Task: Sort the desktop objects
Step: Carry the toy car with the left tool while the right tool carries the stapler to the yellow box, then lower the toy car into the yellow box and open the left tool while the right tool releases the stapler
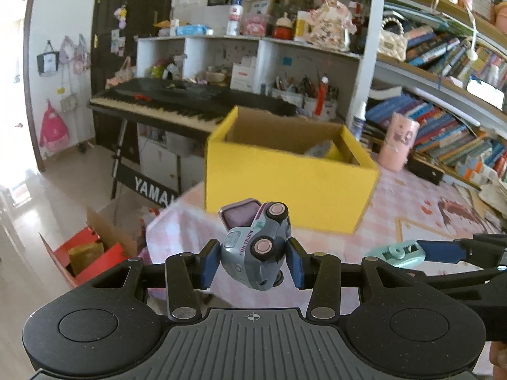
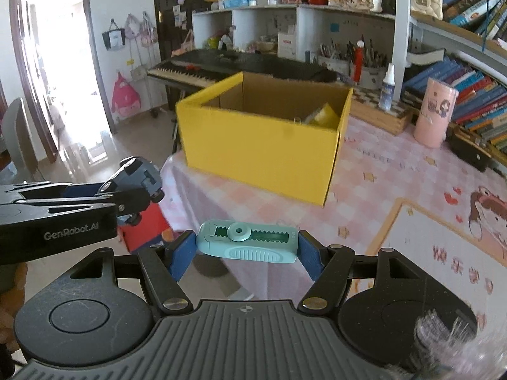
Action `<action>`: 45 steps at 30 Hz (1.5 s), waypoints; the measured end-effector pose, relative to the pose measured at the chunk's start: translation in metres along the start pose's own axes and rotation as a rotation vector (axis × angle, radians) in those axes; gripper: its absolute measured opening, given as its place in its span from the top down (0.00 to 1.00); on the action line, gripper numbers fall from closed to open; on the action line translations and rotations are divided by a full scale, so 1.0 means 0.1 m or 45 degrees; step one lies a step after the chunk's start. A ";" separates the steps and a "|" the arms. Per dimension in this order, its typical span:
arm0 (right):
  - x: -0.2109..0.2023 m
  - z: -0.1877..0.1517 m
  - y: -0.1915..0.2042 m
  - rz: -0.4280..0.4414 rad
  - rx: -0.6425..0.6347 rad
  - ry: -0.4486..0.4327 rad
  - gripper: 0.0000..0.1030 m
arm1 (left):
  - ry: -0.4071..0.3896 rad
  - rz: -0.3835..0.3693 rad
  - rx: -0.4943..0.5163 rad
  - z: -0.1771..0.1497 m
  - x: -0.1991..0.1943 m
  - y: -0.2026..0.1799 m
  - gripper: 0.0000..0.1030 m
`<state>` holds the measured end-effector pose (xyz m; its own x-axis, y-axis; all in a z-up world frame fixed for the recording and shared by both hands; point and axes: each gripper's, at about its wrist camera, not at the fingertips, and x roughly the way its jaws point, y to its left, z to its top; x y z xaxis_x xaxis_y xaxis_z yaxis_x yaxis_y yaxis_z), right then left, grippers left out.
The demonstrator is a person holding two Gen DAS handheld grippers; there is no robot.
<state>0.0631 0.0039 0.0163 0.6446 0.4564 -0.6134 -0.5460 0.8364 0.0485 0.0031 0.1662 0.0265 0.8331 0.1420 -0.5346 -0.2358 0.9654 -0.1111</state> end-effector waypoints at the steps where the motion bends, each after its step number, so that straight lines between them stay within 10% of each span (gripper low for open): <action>1: 0.03 0.04 -0.02 0.002 0.000 -0.012 0.35 | -0.014 0.008 0.005 0.06 0.03 0.00 0.58; 25: 0.93 1.26 -0.82 0.008 -0.264 -0.141 0.35 | -0.084 0.049 0.051 0.93 1.11 -0.47 0.58; 45: 1.91 1.56 -1.11 0.234 -0.816 0.127 0.35 | 0.125 0.109 0.104 0.99 2.03 -0.70 0.59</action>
<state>0.3304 0.0454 0.0167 0.4748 0.5183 -0.7113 -0.8717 0.3881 -0.2991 0.2384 0.1494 0.0081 0.7579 0.2062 -0.6189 -0.2589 0.9659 0.0048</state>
